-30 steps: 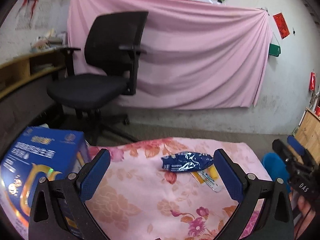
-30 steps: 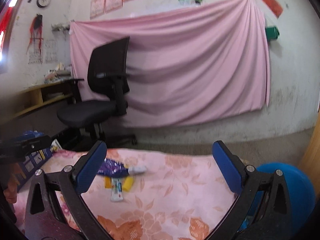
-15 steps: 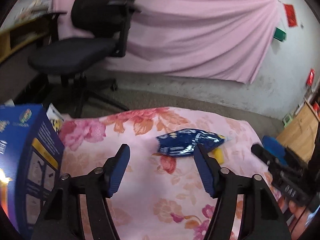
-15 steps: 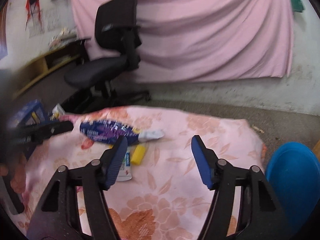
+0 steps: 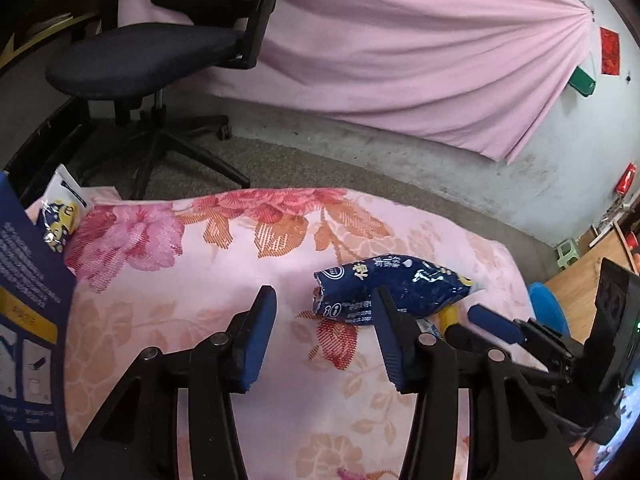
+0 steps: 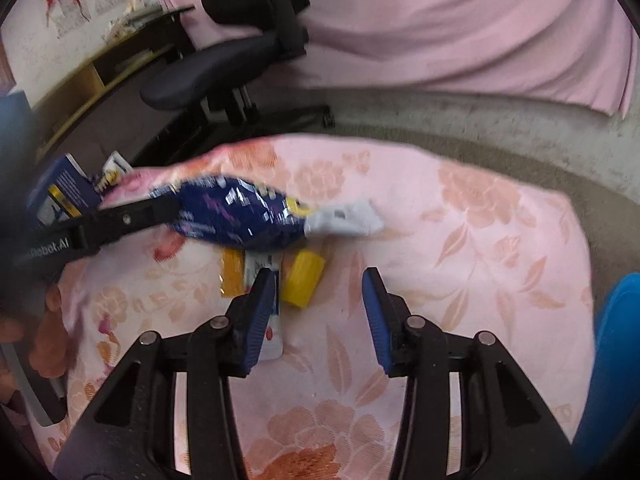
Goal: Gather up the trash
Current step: 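Grasp the blue wrapper with the left tool while the right tool grasps the yellow cap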
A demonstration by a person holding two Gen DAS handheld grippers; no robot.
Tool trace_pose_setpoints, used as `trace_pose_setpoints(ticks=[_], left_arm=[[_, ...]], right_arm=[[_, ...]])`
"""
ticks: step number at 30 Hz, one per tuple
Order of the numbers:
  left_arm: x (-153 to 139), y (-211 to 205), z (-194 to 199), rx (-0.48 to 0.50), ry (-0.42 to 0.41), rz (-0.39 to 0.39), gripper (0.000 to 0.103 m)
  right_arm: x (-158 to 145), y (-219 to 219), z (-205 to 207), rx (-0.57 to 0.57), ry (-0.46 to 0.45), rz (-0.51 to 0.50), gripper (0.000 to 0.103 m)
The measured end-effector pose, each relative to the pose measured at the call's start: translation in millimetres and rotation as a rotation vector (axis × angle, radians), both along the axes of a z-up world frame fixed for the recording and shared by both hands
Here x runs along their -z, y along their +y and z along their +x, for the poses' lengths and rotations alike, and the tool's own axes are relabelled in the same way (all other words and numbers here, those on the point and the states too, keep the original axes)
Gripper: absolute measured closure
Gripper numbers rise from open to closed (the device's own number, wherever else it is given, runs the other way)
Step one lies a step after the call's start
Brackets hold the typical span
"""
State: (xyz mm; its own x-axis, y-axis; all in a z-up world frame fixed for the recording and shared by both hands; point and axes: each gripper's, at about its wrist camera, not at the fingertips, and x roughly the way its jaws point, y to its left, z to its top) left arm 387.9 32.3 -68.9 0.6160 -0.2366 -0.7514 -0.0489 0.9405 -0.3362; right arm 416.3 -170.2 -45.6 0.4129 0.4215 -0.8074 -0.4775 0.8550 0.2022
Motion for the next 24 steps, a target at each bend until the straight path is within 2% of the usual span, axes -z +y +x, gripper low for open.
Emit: trace_pose_setpoints(ticks=[3,4,5,6,7,12,16,18,20,24], left_arm=[[1,-2,1,0.012,0.005,0.004,0.079],[2,-2,-1,0.017,0.003,0.004,0.084],[2,-3,-1,0.020,0.003,0.004,0.085],[2,-4,-1,0.023,0.002,0.003,0.088],[2,-6,-3,0.019,-0.002,0.014,0.093],[-5,-17,-16,0.024,-0.035,0.077,0.098],[-18,-27,-35,0.028,-0.101,0.142,0.100],[-23,-33,-44,0.041,-0.108,0.179,0.100],[-30,-37,-52,0.052,-0.131,0.203,0.101],[-49,-45,-70,0.069,-0.235,0.256,0.103]], right_arm=[[0,2,-1,-0.006,-0.003,-0.012,0.039],[0,2,-2,-0.007,-0.005,-0.013,0.047],[-1,2,-3,-0.010,-0.008,-0.012,0.061],[0,2,-3,-0.013,-0.007,-0.013,0.065],[0,2,-4,-0.021,-0.004,-0.012,0.065],[-3,2,-9,-0.036,-0.016,-0.016,0.065],[-9,-1,-15,-0.032,-0.051,-0.012,0.065],[-13,-1,-19,-0.031,-0.074,-0.015,0.065],[-19,-1,-27,-0.029,-0.115,-0.020,0.065],[-35,-6,-44,-0.018,-0.229,-0.007,0.065]])
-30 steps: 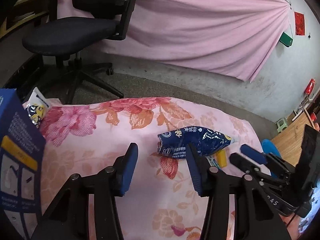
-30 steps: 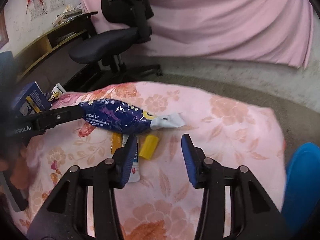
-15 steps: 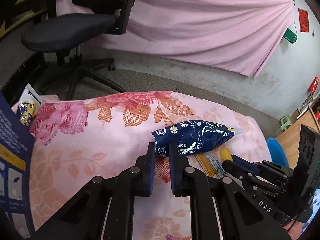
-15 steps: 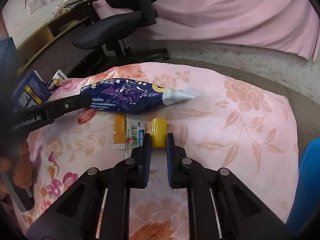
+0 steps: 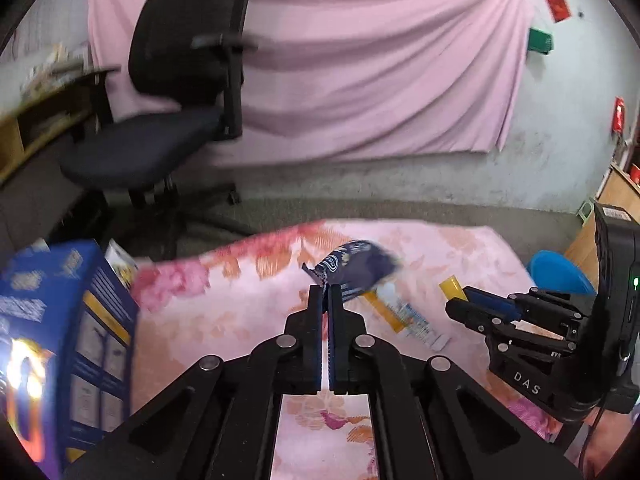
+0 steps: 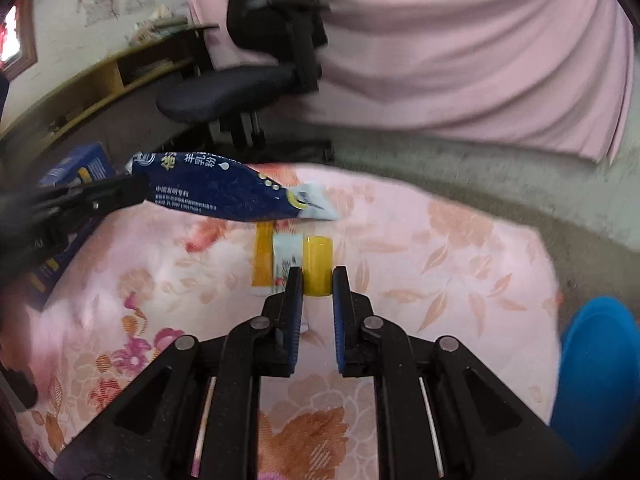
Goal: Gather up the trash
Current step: 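Grasp the blue wrapper with the left tool while the right tool grasps the yellow cap, then lift the blue wrapper and yellow cap and carry both toward the blue basin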
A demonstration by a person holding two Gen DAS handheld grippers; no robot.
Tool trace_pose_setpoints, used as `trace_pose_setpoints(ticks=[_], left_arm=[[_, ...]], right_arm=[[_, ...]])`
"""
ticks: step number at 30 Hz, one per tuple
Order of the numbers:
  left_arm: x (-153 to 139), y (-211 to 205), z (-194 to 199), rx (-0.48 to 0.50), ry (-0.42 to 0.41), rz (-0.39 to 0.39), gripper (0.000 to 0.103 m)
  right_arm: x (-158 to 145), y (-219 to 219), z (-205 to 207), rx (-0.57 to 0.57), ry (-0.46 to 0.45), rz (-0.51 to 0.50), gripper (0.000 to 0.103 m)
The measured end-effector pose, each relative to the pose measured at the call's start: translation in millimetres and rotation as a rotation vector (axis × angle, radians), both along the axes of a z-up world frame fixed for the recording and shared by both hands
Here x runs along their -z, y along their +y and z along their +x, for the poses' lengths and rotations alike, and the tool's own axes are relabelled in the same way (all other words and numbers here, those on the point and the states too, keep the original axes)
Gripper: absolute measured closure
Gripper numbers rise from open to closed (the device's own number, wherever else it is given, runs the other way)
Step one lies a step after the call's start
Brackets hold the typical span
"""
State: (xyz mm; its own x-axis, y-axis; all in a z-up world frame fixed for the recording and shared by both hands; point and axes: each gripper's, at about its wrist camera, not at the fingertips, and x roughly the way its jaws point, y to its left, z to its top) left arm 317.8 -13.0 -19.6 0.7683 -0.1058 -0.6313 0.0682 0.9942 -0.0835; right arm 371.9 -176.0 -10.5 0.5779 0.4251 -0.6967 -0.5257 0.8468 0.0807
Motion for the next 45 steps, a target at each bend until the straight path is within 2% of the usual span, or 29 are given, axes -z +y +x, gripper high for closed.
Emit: trace_pose_setpoints(ticks=[4,9,14,19,23,25,33,36,40,45], left_arm=[[-18,-6,-16,0.034,-0.061,0.002,0.103],[-31,-15,-34,0.053,-0.153,0.002,0.103],[-44,-23,-46,0.059,-0.261,-0.021,0.103],[-58,-32,-52,0.061,-0.353,-0.055,0.103],[-75,-52,-66,0.083,-0.448,-0.053,0.103],[-83,-63,-71,0.094,-0.483,-0.032,0.103],[-103,-120,-87,0.207,-0.613,-0.030,0.103],[-102,-143,-92,0.244,-0.624,0.000,0.103],[-98,-169,-86,0.302,-0.607,-0.001,0.103],[-89,-209,-79,0.361,-0.583,-0.004,0.103]], right_arm=[[-16,-14,-18,0.045,-0.097,0.050,0.065],[-31,-31,-36,0.086,-0.173,0.137,0.065],[-54,-49,-55,0.131,-0.333,0.218,0.065],[-76,-65,-76,0.187,-0.503,0.252,0.065],[-89,-83,-91,0.239,-0.607,0.272,0.065],[-93,-88,-95,0.263,-0.634,0.281,0.065],[-101,-142,-110,0.391,-0.706,0.297,0.065],[-100,-167,-117,0.445,-0.729,0.274,0.065],[-95,-198,-126,0.517,-0.739,0.242,0.065],[-89,-235,-129,0.601,-0.706,0.251,0.065]])
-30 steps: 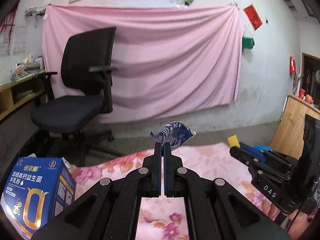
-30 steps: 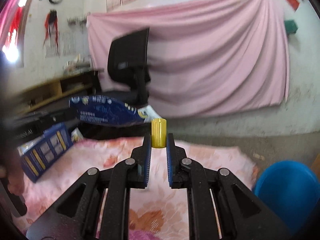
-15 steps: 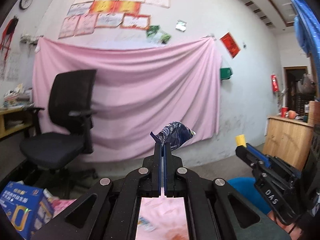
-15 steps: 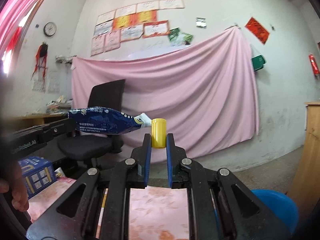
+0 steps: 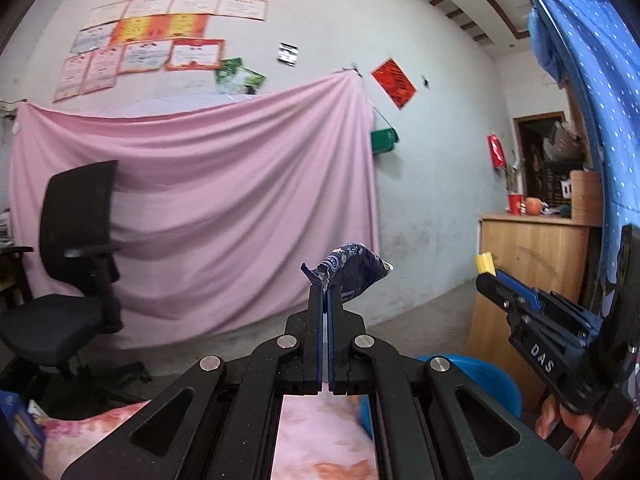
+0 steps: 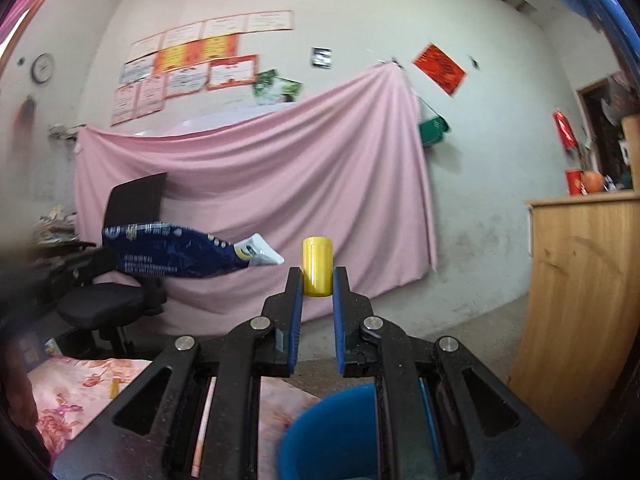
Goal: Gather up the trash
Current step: 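Lift the blue wrapper and yellow cap and carry both toward the blue basin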
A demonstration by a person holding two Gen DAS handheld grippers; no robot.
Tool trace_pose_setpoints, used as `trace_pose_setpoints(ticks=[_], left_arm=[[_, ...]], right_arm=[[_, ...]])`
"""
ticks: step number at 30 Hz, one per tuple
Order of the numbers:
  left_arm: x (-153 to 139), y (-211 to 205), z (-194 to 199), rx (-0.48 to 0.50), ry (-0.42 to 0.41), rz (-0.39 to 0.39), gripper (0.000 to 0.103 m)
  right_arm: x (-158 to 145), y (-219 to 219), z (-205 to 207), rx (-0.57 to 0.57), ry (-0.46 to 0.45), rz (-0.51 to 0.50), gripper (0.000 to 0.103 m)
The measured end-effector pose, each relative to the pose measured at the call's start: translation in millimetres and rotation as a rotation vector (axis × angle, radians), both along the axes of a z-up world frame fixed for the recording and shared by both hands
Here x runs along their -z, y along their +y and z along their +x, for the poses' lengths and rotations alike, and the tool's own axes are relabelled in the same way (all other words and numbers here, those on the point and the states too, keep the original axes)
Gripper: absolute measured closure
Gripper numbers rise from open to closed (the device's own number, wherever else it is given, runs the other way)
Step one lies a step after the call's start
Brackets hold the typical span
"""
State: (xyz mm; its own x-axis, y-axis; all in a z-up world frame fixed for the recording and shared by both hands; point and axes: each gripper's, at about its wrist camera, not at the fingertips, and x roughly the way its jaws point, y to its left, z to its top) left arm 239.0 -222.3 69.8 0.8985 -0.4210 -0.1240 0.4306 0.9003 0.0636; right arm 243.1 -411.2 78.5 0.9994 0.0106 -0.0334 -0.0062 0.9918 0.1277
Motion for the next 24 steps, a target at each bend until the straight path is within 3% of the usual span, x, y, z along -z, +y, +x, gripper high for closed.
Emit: trace_pose_setpoints(ticks=[9,24], left_arm=[[28,-57,30,0.081,0.180,0.042,0.103],[52,-95,75,0.152,0.519,0.024,0.103]], right_arm=[[19,-29,15,0.031,0.135,0.040,0.065],[47,-62,33,0.045,0.300,0.138,0.065]])
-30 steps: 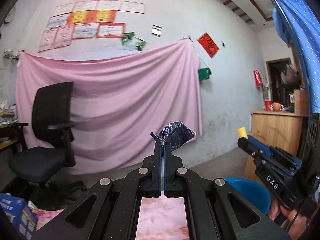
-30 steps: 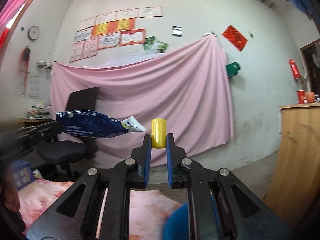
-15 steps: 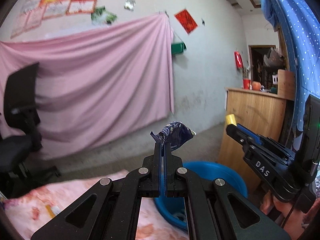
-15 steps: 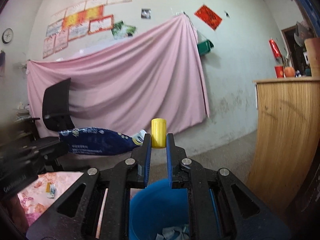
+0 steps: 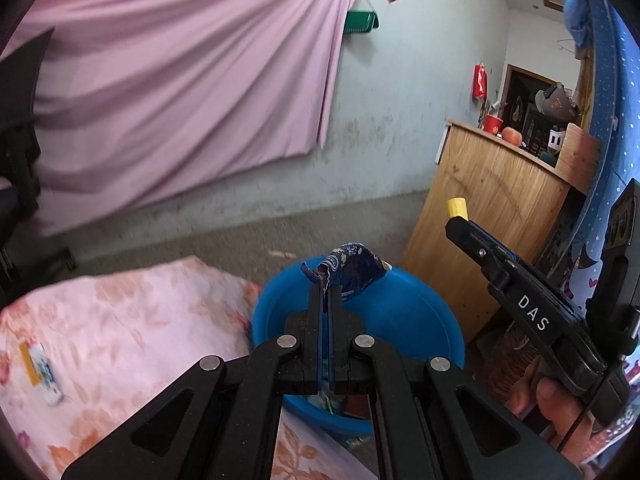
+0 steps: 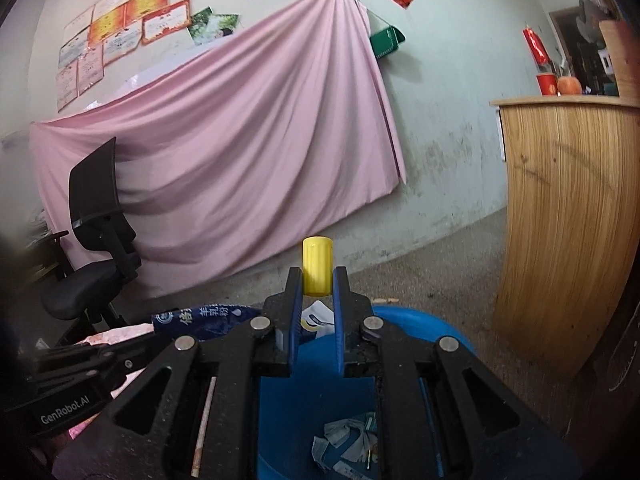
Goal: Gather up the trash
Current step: 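Lift the blue wrapper and yellow cap and carry both toward the blue basin, then open both tools over the blue basin to drop the wrapper and cap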
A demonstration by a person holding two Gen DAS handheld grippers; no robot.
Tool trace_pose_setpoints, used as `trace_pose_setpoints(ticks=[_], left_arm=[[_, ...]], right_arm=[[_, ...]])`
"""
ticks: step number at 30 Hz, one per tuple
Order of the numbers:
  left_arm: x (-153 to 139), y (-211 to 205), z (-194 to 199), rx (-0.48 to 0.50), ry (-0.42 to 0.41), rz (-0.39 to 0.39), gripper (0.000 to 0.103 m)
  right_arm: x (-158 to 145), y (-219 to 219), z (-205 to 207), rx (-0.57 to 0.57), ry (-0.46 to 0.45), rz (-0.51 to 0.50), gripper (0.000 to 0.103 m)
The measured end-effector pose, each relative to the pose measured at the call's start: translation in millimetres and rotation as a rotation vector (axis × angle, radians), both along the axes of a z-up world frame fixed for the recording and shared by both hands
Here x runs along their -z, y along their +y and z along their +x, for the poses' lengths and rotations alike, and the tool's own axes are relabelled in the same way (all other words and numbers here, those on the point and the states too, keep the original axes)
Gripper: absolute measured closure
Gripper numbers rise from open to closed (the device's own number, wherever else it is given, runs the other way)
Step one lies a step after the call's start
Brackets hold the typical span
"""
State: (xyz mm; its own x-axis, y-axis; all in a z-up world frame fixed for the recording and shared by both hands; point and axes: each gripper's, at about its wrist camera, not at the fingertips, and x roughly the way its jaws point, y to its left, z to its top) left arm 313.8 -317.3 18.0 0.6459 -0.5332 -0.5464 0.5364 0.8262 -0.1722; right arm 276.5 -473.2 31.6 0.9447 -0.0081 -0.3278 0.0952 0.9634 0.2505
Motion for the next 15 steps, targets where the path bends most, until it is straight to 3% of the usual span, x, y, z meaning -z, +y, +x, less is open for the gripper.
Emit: trace_pose_setpoints(ticks=[9,11,15], left_arm=[[7,-2,11,0.000,0.092,0.020,0.102],[11,4,8,0.003,0.092,0.032,0.098],[12,6,8,-0.004,0.093,0.036,0.079]], right_arm=[[6,-4,7,-0.008,0.047,0.022,0.064],[7,-4,8,-0.010,0.055,0.022,0.064],[8,-2,9,-0.014,0.065,0.021,0.064]])
